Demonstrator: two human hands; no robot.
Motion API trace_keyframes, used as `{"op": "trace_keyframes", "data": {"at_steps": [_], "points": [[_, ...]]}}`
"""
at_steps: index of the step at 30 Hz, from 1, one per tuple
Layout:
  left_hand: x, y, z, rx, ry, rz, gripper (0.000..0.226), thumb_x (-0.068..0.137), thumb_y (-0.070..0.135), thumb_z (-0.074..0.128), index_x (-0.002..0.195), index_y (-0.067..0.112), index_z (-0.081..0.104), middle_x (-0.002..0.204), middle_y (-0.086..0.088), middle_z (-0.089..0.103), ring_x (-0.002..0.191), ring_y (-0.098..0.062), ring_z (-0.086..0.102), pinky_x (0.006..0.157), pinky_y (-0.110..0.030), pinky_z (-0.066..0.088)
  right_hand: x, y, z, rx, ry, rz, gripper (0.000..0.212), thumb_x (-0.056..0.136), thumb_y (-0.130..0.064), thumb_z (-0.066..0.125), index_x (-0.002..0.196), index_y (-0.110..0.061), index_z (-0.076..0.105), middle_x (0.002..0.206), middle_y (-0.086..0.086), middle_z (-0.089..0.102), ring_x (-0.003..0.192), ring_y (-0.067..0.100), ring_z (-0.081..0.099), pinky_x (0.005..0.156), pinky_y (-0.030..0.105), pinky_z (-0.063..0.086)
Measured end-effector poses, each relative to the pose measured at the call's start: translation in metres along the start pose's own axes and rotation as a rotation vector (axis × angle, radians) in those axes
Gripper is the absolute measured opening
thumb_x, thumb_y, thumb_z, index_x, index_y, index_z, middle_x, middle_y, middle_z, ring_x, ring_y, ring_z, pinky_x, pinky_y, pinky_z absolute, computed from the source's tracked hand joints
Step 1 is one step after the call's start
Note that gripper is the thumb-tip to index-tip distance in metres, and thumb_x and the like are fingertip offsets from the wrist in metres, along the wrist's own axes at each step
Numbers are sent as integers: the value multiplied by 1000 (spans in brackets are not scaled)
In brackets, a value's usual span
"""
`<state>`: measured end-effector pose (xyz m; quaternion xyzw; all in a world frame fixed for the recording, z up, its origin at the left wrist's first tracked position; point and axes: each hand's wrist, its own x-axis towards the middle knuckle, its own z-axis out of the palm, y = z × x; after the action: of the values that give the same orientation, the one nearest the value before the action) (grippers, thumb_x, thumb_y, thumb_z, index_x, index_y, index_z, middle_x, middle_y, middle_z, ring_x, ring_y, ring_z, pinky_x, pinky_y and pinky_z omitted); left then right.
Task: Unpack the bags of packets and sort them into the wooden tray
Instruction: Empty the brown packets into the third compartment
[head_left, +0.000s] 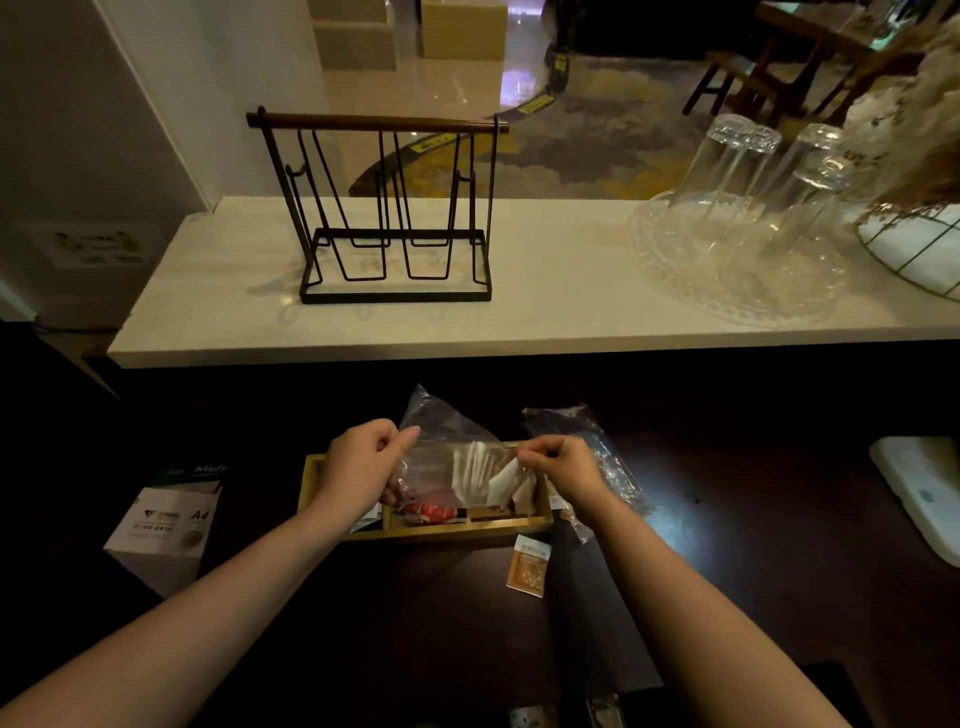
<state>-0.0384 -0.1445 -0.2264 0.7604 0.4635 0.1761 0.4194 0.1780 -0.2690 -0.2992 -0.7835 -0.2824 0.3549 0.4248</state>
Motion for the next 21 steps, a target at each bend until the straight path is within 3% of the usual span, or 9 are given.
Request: {"op": "trace_keyframes", "data": {"at_steps": [3,6,12,17,21], "points": [[0,13,1,-11,-3,42,44,89,36,58,61,5,49,48,-17,56,39,-20,58,52,-44,54,-2,3,0,47,-27,13,10,84,-12,66,92,-11,73,85,1,70,83,14,64,80,33,53],[-1,26,1,16,-13,83,44,89,39,57,58,9,49,45,-12,57,40,-19,59,56,-39,53,-2,4,1,87,-36,27,10,84,-11,66,91,-11,72,84,3,70,79,15,63,78,33,53],[-1,41,-3,-28,-55,103,44,89,40,58,61,7,51,44,-6,57,43,-20,62,60,-47,58,-4,-2,-2,193,-27,19,10,84,-8,66,91,-10,72,79,0,68,66,5,60,57,16,48],[-1,46,-3,-85,-112,69,42,88,39,59,60,10,50,42,-4,55,46,-25,63,63,-46,58,-4,0,-5,222,-8,13,7,84,-10,67,85,-14,72,79,11,65,70,21,56,59,26,46],[-2,49,-3,-122,-135,59,40,89,37,59,59,12,50,41,-3,54,45,-23,61,60,-42,56,-5,1,-6,262,15,12,9,84,-8,67,83,-17,71,78,10,63,69,19,54,55,21,45]]}}
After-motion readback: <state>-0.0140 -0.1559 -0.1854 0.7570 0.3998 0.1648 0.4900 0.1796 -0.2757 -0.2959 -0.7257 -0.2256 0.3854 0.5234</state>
